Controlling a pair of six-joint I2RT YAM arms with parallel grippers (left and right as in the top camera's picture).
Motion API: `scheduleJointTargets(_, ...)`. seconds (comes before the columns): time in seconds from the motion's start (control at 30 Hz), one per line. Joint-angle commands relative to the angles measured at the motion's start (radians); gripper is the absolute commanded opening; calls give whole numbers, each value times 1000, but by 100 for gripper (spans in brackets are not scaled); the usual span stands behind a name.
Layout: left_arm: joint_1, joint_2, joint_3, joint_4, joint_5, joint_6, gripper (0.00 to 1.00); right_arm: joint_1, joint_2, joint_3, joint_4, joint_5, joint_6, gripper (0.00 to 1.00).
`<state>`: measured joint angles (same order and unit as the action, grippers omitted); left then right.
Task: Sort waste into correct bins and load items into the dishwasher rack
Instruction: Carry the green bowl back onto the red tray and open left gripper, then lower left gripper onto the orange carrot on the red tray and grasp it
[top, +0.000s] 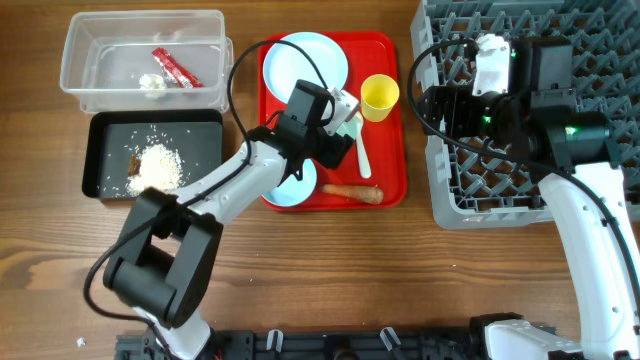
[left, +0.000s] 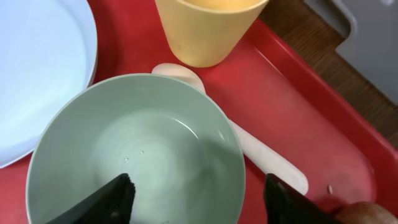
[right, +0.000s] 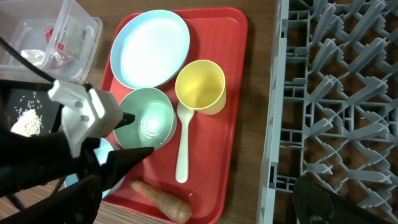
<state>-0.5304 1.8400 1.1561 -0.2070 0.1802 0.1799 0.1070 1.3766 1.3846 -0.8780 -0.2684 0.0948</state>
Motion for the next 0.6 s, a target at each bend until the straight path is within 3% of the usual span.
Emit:
scheduleJointTargets(0.0, -6, -116, 12, -33, 13, -11, 74, 7, 19, 21, -1, 6, 13, 100)
scheduleJointTargets(0.03, -6, -131, 12, -47, 13, -11, 75, 7, 21, 21, -1, 6, 13, 100)
scheduleJointTargets(0.17, -6, -194, 12, -141, 12, -11, 100, 7, 24, 21, -1, 5, 14, 100)
scheduleJointTargets(0.47, -5, -213, 12, -270, 2, -216, 100, 7, 24, 21, 6, -70, 10, 100)
scheduleJointTargets(0.57, -26, -214, 12, -337, 22, -129, 100, 7, 24, 21, 12, -70, 11, 100)
